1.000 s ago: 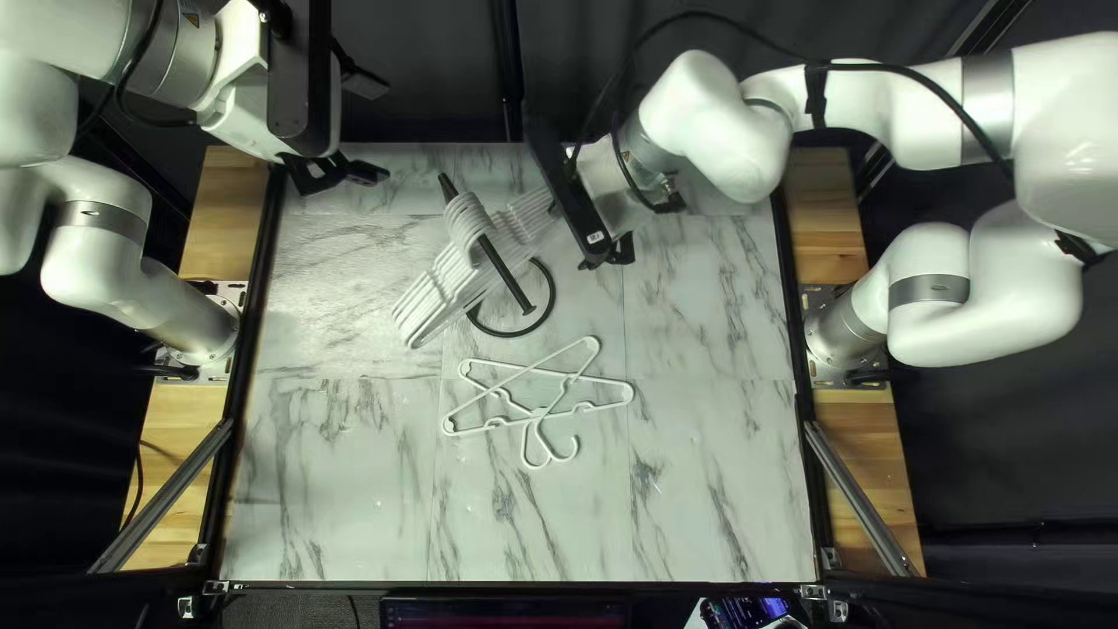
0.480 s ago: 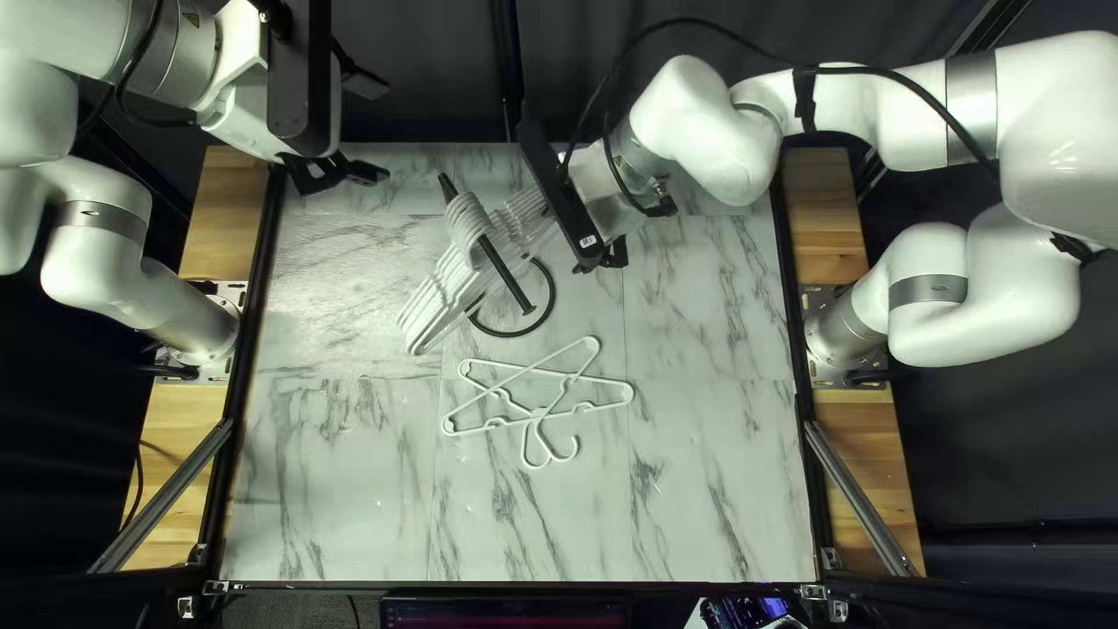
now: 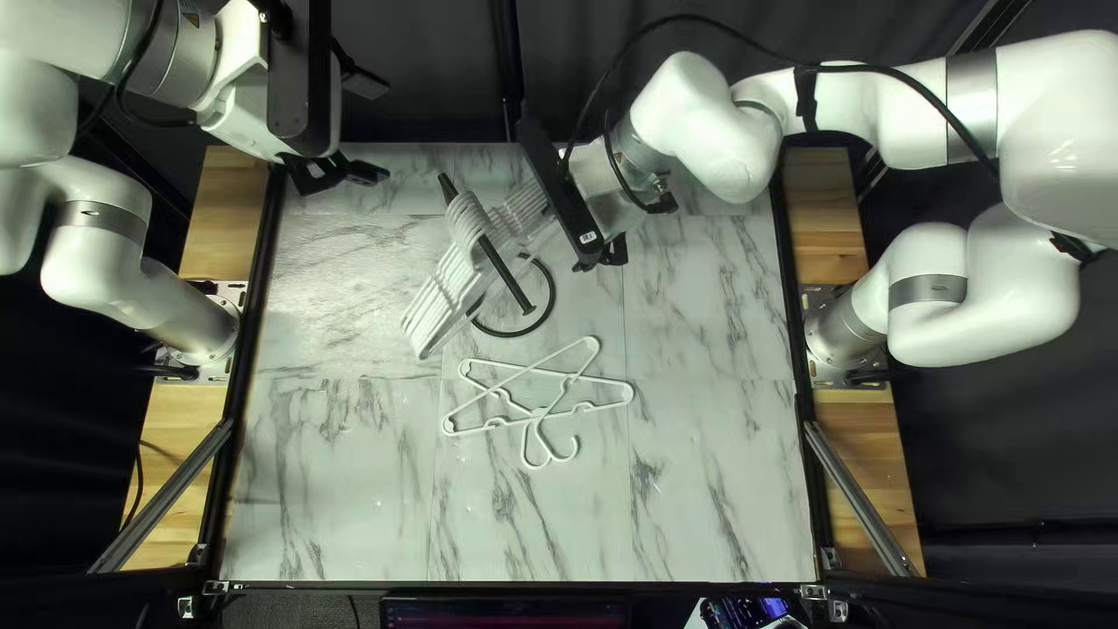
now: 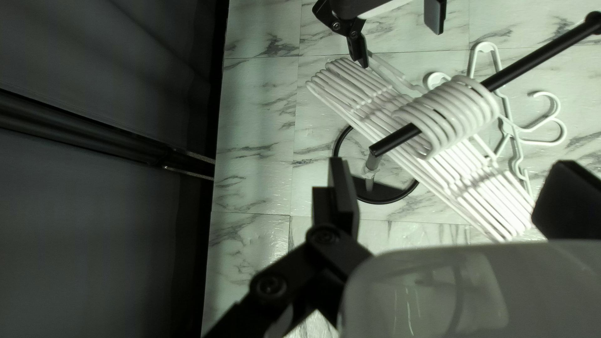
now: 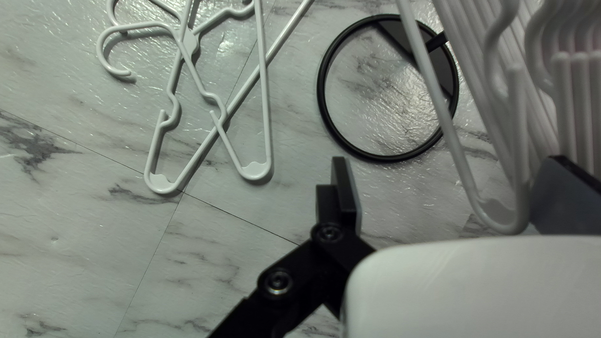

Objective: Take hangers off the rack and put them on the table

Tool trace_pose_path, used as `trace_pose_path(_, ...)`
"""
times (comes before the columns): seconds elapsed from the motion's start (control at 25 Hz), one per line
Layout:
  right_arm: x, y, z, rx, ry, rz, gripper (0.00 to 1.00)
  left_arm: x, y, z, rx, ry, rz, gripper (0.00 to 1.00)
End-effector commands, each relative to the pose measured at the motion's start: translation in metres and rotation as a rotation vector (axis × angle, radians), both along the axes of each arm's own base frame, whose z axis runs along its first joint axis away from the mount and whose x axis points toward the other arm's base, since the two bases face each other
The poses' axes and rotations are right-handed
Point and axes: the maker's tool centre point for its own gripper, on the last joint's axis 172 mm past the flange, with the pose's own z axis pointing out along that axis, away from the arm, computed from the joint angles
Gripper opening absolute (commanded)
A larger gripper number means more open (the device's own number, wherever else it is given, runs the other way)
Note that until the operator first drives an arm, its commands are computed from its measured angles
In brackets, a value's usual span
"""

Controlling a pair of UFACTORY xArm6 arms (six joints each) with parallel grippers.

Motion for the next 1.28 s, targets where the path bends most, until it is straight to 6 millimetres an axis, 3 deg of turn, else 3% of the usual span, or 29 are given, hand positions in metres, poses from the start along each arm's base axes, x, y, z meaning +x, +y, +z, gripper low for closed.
trace_pose_path(0.04,0.000,-0.002,0.004,-0.003,-0.005,0.000,0.08,0.000,0.000,0.000,0.000,0.000,0.000,1.00)
trace_pose_path(0.28,0.000,-0.002,0.012,-0.010,-0.010,0.001,0.06,0.000,0.000,0.000,0.000,0.000,0.000,1.00)
trace_pose_path(0.4,0.000,-0.002,0.017,-0.012,-0.017,0.001,0.17,0.000,0.000,0.000,0.000,0.000,0.000,1.00)
trace_pose_path(0.56,0.001,0.003,0.026,-0.017,-0.029,0.011,0.00,0.000,0.000,0.000,0.000,0.000,0.000,1.00)
trace_pose_path(0.6,0.000,0.005,0.028,-0.019,-0.031,0.011,0.00,0.000,0.000,0.000,0.000,0.000,0.000,1.00)
trace_pose_path(0.96,-0.009,0.047,0.054,-0.055,-0.043,0.007,0.00,0.000,0.000,0.000,0.000,0.000,0.000,1.00)
trace_pose_path(1.12,-0.015,0.066,0.054,-0.068,-0.044,0.005,0.00,0.000,0.000,0.000,0.000,0.000,0.000,1.00)
trace_pose_path(1.28,-0.019,0.099,0.046,-0.093,-0.048,-0.003,0.00,0.000,0.000,0.000,0.000,0.000,0.000,1.00)
